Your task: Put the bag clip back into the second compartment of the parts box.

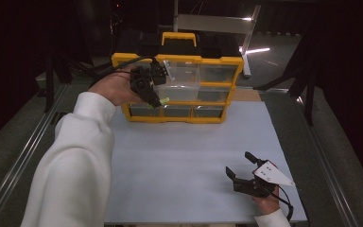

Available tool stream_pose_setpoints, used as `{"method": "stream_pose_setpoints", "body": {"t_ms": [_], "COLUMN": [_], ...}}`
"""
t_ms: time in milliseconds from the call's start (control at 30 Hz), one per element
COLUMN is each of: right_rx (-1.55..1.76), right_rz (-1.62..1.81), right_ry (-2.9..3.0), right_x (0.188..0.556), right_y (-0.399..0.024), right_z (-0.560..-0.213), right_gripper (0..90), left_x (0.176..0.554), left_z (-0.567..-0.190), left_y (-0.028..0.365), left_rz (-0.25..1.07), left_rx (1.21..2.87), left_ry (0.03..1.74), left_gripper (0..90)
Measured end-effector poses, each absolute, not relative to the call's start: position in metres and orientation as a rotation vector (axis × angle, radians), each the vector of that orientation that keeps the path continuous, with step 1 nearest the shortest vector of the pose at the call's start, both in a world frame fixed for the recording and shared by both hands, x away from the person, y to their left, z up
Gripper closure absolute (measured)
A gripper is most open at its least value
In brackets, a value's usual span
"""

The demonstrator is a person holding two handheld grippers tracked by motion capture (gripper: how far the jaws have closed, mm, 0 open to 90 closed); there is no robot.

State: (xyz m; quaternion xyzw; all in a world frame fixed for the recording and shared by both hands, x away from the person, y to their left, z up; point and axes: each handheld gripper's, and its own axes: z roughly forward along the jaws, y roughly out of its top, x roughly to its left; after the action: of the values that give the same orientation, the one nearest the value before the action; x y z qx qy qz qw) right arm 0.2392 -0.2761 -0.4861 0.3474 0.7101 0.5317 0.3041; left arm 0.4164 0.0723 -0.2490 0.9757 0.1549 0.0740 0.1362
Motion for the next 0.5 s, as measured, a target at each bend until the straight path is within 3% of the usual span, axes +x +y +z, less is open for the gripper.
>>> {"method": "stream_pose_setpoints", "body": {"t_ms": [500], "right_rx": [0.932], "right_rz": [1.417], "right_ry": [1.883], "right_x": [0.240], "right_y": [-0.276], "right_z": [-0.487], "right_gripper": [10.5], "left_x": [0.423], "left_z": [-0.231], "left_y": [0.069], "left_rz": [0.241], "left_rx": [2.810], "left_ry": [0.446], "left_gripper": [78.6]}}
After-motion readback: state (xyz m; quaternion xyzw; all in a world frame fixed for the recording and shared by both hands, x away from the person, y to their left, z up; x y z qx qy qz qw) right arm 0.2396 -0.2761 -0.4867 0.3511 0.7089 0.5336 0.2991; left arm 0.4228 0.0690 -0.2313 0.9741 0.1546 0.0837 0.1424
